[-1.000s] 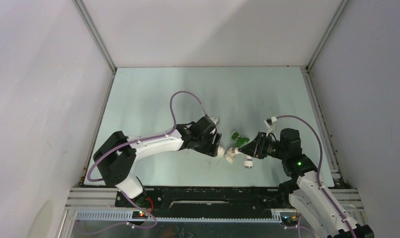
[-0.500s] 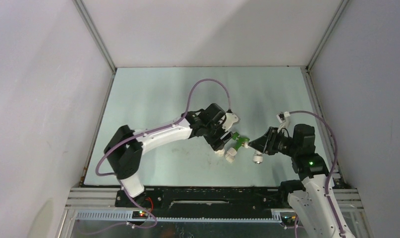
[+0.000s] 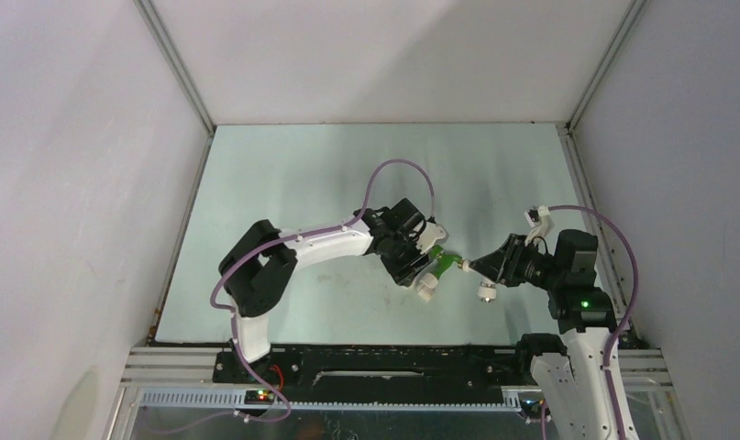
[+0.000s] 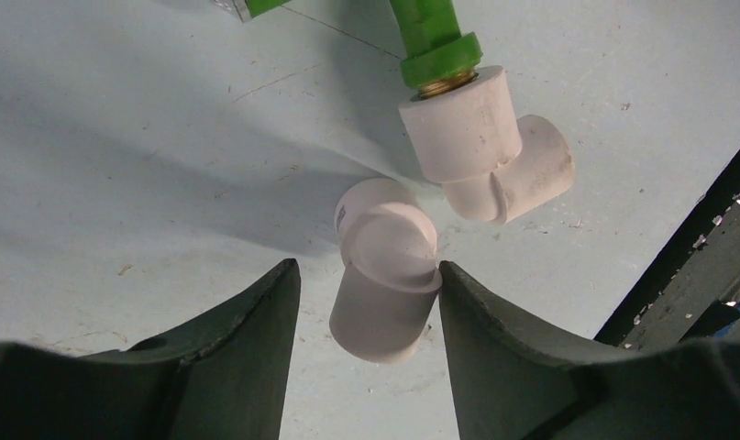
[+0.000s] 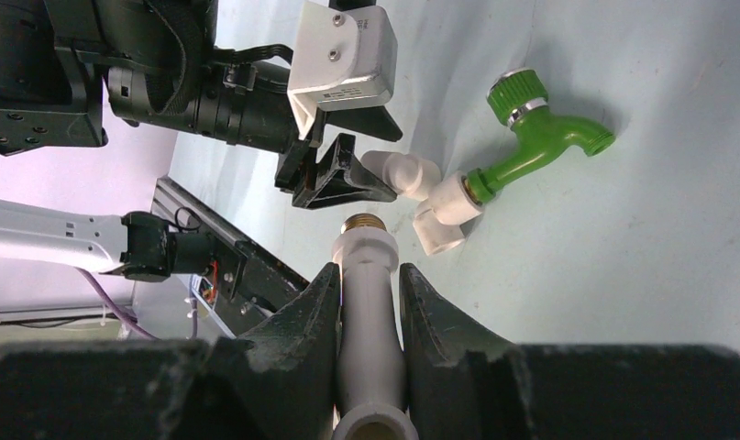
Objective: Install the water faucets
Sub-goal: Pick up the adaptor at the center of the board.
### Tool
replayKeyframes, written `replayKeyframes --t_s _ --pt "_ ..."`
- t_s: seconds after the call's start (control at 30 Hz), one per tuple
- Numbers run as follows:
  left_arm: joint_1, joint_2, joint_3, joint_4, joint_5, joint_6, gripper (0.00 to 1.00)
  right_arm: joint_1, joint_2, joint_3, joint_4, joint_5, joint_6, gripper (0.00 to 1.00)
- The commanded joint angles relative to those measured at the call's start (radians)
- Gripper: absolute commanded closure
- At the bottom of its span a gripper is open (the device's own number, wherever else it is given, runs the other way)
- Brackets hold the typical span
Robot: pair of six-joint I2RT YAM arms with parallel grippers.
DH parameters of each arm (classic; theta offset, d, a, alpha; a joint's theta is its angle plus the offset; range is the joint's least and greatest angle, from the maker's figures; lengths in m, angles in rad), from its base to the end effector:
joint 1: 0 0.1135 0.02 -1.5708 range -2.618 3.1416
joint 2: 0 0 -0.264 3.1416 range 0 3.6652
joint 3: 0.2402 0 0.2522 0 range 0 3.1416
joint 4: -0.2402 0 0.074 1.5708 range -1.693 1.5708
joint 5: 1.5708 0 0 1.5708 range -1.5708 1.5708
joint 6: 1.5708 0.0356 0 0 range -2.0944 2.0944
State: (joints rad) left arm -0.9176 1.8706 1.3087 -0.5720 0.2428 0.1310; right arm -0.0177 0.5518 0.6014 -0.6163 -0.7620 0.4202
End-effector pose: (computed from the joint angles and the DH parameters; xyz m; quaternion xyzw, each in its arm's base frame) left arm 0.2261 -0.3095 0.1876 0.5078 0.8257 -0.1916 0.1534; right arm 0.1214 0.0224 0.2704 0.0021 0.8332 0.4087 0.3725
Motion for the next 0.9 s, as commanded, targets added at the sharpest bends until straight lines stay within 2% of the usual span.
replayKeyframes --t_s 0.0,0.23,0.3,0.4,0.43,0.57,0.73,0.87 --pt "-0.021 0.009 -0.010 0.069 -0.004 -0.008 0.38 -0.004 0.005 0.041 0.009 -0.037 -0.023 1.00" --pt "-0.036 0.039 -0.016 0.087 -0.051 -0.031 0.39 -0.010 0.001 0.041 0.015 -0.051 -0.016 1.00" --pt "-0.037 0.042 -0.023 0.096 -0.056 -0.043 0.51 -0.012 -0.001 0.041 0.015 -0.050 -0.017 1.00" --pt "-0.036 0.038 -0.027 0.089 -0.075 -0.061 0.95 -0.013 -0.001 0.048 -0.004 -0.040 -0.030 1.00" --pt "-0.034 0.029 -0.034 0.093 -0.079 -0.067 0.99 -0.013 0.000 0.052 -0.009 -0.036 -0.036 1.00" --pt "0.003 -0.075 -0.099 0.154 -0.051 -0.122 1.00 -0.013 0.012 0.081 -0.037 -0.030 -0.060 1.00" --pt "0.083 -0.358 -0.291 0.296 0.006 -0.293 1.00 0.013 0.050 0.103 -0.057 -0.048 -0.094 1.00" --pt "0.174 -0.647 -0.488 0.397 0.135 -0.464 1.00 0.185 0.092 0.103 0.001 0.026 -0.070 1.00"
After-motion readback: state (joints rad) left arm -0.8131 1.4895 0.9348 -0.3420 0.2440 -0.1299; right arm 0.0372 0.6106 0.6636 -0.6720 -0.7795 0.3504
